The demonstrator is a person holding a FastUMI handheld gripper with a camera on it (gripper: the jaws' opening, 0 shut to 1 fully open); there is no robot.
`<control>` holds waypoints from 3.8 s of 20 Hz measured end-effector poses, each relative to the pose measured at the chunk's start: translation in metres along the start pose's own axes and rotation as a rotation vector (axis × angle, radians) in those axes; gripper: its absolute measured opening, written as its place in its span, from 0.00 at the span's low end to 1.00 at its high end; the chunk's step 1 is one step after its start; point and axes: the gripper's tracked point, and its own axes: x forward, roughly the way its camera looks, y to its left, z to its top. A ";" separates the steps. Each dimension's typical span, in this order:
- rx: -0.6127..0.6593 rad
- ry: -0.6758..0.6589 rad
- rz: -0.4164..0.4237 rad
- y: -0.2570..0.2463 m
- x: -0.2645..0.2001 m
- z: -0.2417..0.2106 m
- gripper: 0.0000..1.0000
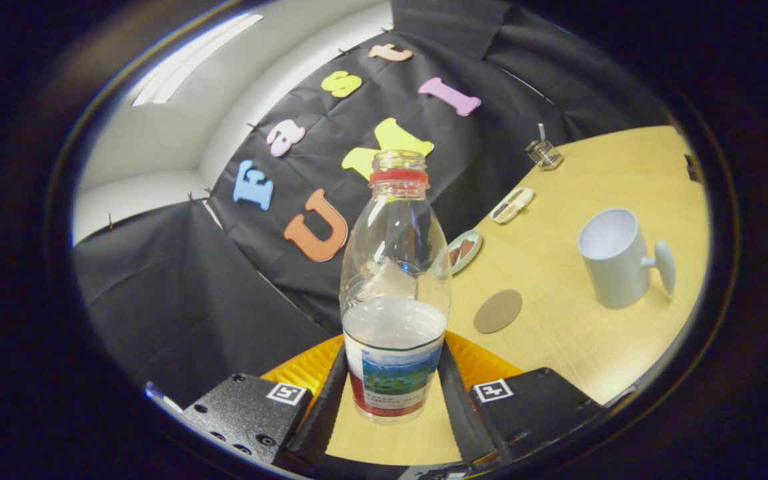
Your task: Take the bottle from table, then pour the juice into the cup, finally place the bottle on the coaster
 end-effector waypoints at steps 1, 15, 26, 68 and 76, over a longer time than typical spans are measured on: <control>0.045 -0.006 0.013 0.000 -0.001 0.002 0.76; 0.466 -0.041 0.054 -0.022 0.018 0.004 0.76; 0.619 -0.097 0.036 -0.048 0.029 0.018 0.76; 0.883 -0.136 0.069 -0.042 0.048 0.056 0.75; 0.909 -0.135 0.075 -0.035 0.047 0.063 0.75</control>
